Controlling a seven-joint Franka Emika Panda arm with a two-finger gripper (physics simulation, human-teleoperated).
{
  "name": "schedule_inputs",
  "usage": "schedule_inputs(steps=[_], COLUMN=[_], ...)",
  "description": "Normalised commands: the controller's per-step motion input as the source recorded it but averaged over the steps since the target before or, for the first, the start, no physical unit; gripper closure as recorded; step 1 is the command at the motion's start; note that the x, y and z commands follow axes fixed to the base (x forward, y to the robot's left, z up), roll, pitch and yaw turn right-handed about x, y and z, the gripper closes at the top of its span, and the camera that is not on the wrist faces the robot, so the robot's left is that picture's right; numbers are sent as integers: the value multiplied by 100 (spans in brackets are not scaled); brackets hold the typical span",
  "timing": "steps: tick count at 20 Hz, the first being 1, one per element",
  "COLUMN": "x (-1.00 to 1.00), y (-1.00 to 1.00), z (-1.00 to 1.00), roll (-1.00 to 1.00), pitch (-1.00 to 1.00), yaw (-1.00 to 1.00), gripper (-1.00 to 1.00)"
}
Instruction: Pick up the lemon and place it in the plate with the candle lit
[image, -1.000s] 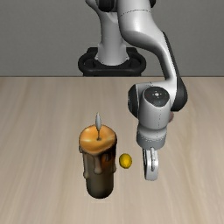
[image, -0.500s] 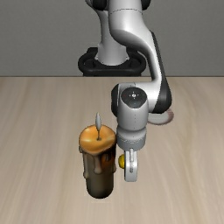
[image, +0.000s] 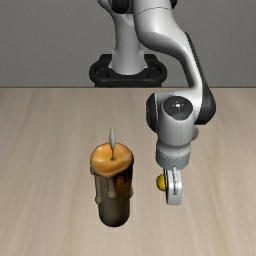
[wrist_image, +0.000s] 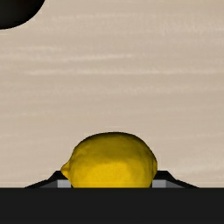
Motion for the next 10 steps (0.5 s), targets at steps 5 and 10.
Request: schedule_inputs(steps=[5,10], x=[0,-60], y=[40,0], z=[60,40], roll=[0,0], pitch=[0,0], yaw=[0,0], gripper=[100,100])
